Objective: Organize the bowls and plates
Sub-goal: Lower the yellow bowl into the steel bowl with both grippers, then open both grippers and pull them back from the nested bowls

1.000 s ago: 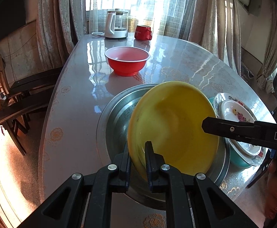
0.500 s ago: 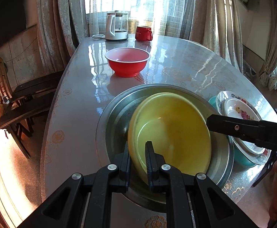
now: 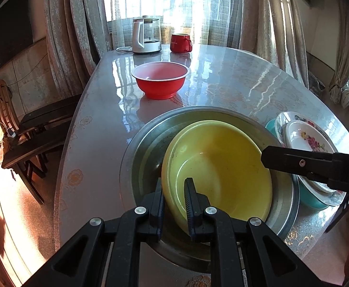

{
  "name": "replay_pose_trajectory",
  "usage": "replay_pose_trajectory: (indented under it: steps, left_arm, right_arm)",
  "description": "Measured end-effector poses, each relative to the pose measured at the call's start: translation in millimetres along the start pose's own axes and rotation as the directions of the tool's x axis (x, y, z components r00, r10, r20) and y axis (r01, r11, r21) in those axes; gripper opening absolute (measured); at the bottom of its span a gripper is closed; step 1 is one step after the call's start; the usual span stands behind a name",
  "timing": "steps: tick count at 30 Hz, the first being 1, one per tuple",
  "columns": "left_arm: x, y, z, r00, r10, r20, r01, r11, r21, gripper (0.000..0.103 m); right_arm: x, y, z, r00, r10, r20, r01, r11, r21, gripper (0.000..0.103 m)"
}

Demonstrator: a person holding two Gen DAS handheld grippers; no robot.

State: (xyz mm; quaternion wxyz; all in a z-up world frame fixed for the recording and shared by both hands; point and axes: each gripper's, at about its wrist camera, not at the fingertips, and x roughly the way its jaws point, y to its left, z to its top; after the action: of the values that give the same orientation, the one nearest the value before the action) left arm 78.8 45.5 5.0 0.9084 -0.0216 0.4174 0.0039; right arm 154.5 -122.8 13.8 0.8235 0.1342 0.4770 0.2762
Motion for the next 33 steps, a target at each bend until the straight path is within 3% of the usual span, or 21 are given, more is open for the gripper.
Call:
replay_pose_trajectory:
  steps: [4, 16, 18, 20, 25, 33]
  left_arm:
    - [-5, -1, 1, 1.0, -0.007, 0.017, 0.007, 1.0, -0.004, 0.027]
    - [-3, -2, 1, 1.0, -0.029, 0.01, 0.029, 1.0, -0.006, 0.028]
    - [-9, -1, 2, 0.999, -0.032, 0.03, 0.033, 0.999, -0.017, 0.035]
    - [-17, 2, 6, 0.997, -0.04, 0.06, 0.042, 0.999, -0.031, 0.052]
    - [-32, 2, 12, 0.993, 0.007, 0.118, -0.006, 1.0, -0.011, 0.058]
    - [-29, 15, 15, 0.994, 0.048, 0.103, -0.041, 0.997, -0.067, 0.071]
  right_arm:
    - [0, -2, -1, 1.0, -0.001, -0.001, 0.001, 1.0, 0.006, 0.029]
    - [0, -3, -2, 1.0, 0.017, -0.006, -0.017, 1.0, 0.019, 0.029]
    - [-1, -3, -2, 1.0, 0.019, -0.002, -0.019, 1.0, 0.021, 0.029]
    - [-2, -4, -2, 1.0, 0.018, 0.002, -0.018, 1.0, 0.024, 0.029]
    - [-2, -6, -1, 1.0, 0.022, 0.009, -0.023, 0.999, 0.033, 0.029]
    - [-1, -6, 1, 1.0, 0.028, 0.006, -0.028, 0.999, 0.037, 0.029]
